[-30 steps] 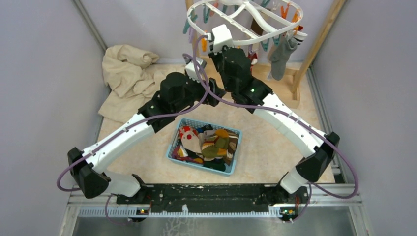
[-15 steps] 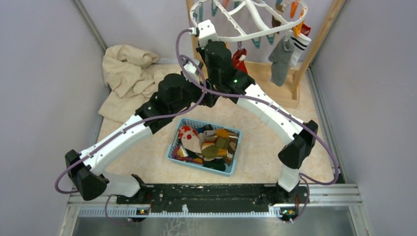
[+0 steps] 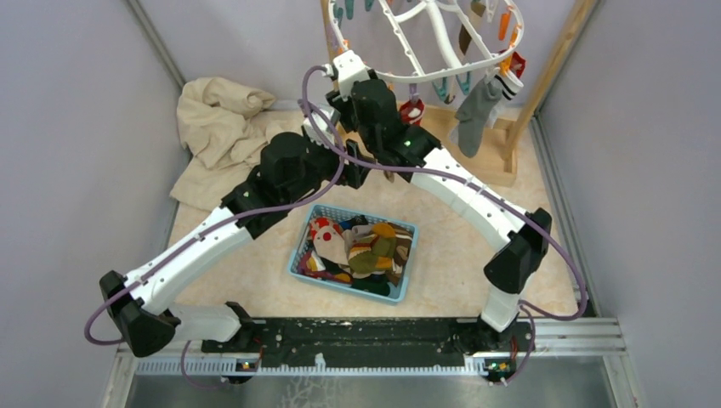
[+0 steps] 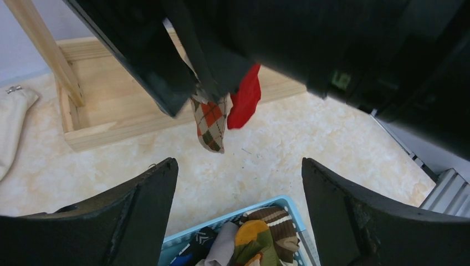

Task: Remove the socks clipped to the hanger
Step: Adjust the hanger on the clothesline.

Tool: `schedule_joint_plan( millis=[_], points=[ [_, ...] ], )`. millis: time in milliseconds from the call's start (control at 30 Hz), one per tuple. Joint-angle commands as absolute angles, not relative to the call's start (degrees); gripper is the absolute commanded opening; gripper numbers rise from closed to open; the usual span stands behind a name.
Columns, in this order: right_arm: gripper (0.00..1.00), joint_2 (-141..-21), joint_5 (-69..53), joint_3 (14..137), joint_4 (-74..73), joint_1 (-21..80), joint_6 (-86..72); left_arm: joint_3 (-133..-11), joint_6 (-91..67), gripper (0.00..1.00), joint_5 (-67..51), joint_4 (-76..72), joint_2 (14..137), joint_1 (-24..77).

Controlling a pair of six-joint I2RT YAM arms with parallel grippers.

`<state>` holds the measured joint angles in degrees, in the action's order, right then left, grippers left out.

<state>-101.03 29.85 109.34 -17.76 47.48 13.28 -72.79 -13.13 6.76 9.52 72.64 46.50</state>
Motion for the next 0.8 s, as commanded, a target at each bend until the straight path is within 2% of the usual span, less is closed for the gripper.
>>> schedule_joint_plan(
  millis=[0,133,267,433,533,633,767],
  points=[
    [0.61,-92.8,23.3,106.7,-19.2,47.8,9.0,-72.4,-12.8,0.88,8.1,8.9,70.0,46.6],
    [0.65,-88.1,21.8,102.9,-19.2,47.8,6.4,-72.6,-12.8,0.88,8.1,9.3,69.9,46.5],
    [0.77,-82.4,19.6,98.6,-18.9,47.8,4.1,-72.9,-12.8,0.88,8.1,9.5,69.9,46.5],
    [0.79,-75.5,18.8,92.2,-18.1,47.8,2.2,-73.6,-12.7,0.88,8.1,9.9,70.1,46.5],
    [0.76,-71.7,19.7,87.3,-17.2,47.8,1.1,-73.9,-12.7,0.88,8.1,9.9,70.4,46.5],
    [0.68,-68.5,20.6,81.2,-15.7,47.9,0.4,-74.1,-12.5,0.88,8.1,10.0,70.8,46.5],
    [0.58,-65.3,20.6,73.4,-13.7,48.0,-3.0,-74.6,-11.8,0.99,9.3,10.6,70.8,46.5]
  ],
)
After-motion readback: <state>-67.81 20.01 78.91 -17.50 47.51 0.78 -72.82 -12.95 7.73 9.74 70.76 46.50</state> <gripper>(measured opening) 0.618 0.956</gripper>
